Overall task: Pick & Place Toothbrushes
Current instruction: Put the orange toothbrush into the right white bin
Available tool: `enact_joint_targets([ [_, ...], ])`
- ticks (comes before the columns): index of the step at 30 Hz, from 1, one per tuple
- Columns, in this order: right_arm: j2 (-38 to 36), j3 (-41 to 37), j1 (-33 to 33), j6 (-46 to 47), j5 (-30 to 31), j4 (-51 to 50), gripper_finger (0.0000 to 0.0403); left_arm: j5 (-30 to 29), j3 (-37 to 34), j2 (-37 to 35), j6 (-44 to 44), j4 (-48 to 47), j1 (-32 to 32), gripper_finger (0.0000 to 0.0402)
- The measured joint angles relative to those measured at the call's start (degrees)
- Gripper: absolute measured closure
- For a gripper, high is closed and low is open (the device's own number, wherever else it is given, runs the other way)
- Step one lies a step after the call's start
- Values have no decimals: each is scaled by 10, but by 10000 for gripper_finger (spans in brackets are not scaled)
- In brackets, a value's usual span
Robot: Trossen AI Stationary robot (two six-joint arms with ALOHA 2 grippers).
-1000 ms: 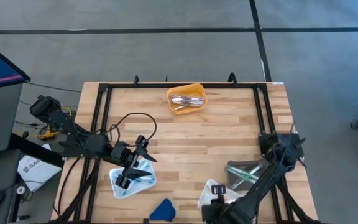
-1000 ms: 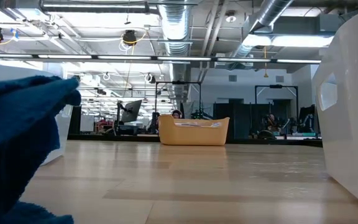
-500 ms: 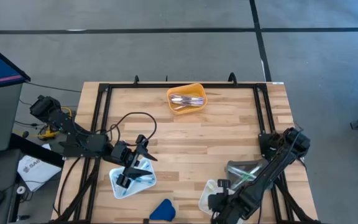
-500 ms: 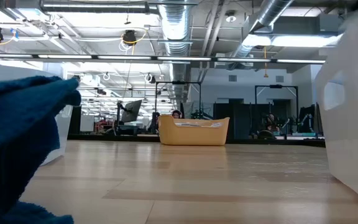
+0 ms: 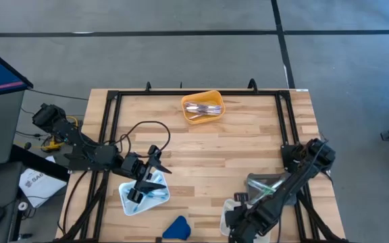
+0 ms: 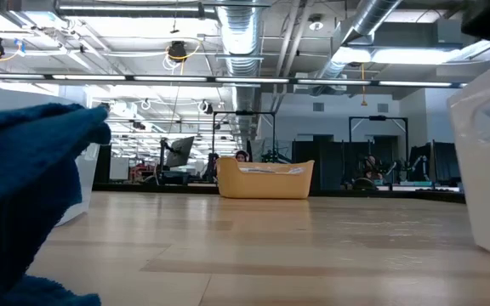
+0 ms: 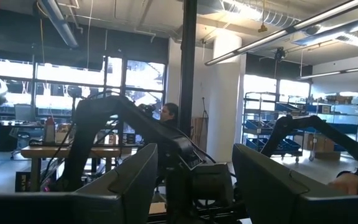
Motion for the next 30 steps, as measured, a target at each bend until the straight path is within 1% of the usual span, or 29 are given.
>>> enact_joint_targets([
  [3, 0, 0, -6, 17, 1, -1, 331, 0, 0, 0, -1, 0, 0, 198],
  [8, 0, 0, -11, 18, 1, 0, 309, 0, 0, 0, -1, 0, 0, 198],
  [11, 0, 0, -12, -4, 1, 3, 297, 0, 0, 0, -1, 0, 0, 198],
  [15, 0, 0, -12, -70, 2, 5, 283, 0, 0, 0, -1, 0, 0, 198],
  [18, 0, 0, -14, -80, 2, 11, 275, 0, 0, 0, -1, 0, 0, 198],
  [27, 0, 0, -25, -85, 2, 29, 262, 0, 0, 0, -1, 0, 0, 198],
  [30, 0, 0, -24, -124, 0, 29, 270, 0, 0, 0, -1, 0, 0, 198],
])
